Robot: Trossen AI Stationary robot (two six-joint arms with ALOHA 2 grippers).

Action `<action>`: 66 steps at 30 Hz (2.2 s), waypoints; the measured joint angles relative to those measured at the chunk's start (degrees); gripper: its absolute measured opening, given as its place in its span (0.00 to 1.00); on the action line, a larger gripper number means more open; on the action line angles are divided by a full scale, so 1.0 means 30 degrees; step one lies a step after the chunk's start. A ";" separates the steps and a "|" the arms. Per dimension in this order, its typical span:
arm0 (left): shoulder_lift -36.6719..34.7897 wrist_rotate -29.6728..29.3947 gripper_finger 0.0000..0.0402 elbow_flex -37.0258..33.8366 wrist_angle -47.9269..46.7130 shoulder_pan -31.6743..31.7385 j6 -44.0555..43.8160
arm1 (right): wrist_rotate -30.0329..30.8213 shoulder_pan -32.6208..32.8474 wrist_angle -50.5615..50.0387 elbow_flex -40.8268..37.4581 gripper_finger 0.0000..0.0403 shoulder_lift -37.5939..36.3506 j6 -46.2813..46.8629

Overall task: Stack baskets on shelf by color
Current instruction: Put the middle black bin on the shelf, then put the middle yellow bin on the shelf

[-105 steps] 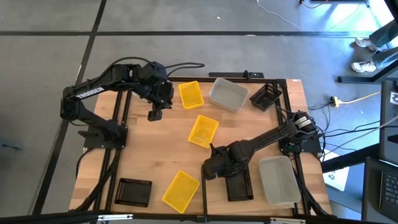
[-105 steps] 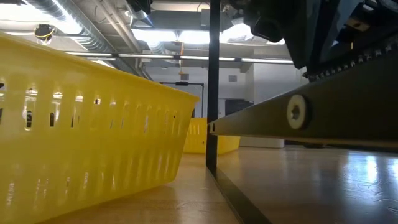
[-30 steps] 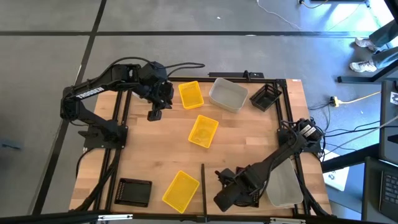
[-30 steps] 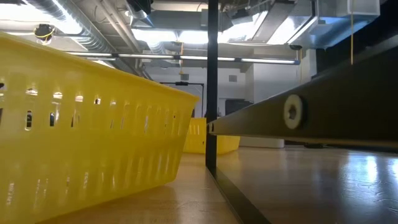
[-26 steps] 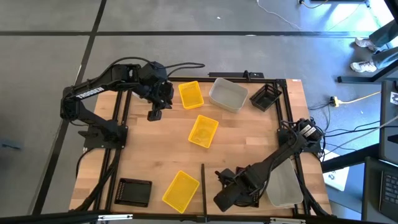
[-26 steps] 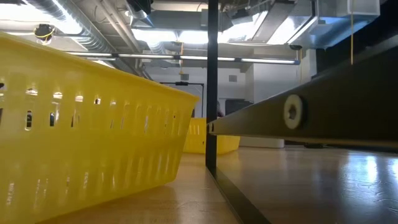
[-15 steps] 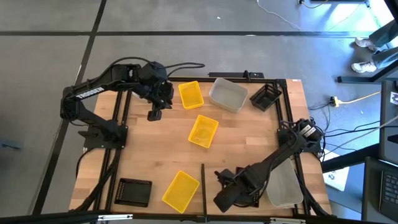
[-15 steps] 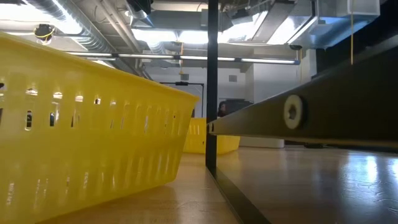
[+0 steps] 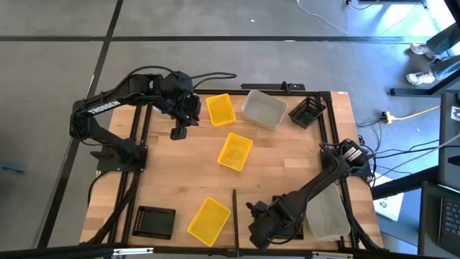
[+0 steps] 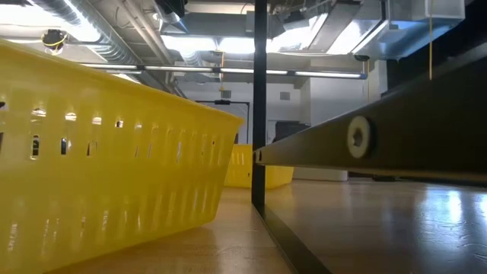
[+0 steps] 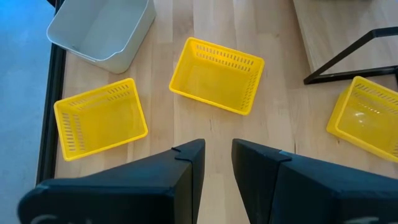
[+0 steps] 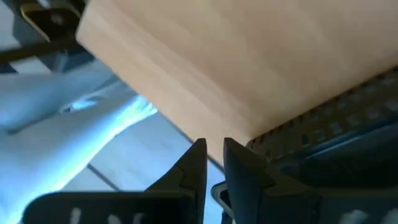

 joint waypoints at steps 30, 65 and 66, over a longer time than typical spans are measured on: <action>-0.0007 0.2495 0.18 -0.2229 0.1860 -0.0456 0.4705 | 1.2354 0.0344 -1.2576 0.9469 0.13 -0.0829 -0.2013; 0.3512 0.1179 0.18 -1.4178 1.9791 -0.3979 0.5485 | 2.2881 -0.3108 -1.2465 0.9323 0.13 -0.8931 -1.1470; 0.3806 0.0949 0.18 -1.4189 1.9753 -0.4062 0.5552 | 2.2703 -0.3170 -1.2488 0.9318 0.13 -0.8966 -1.1536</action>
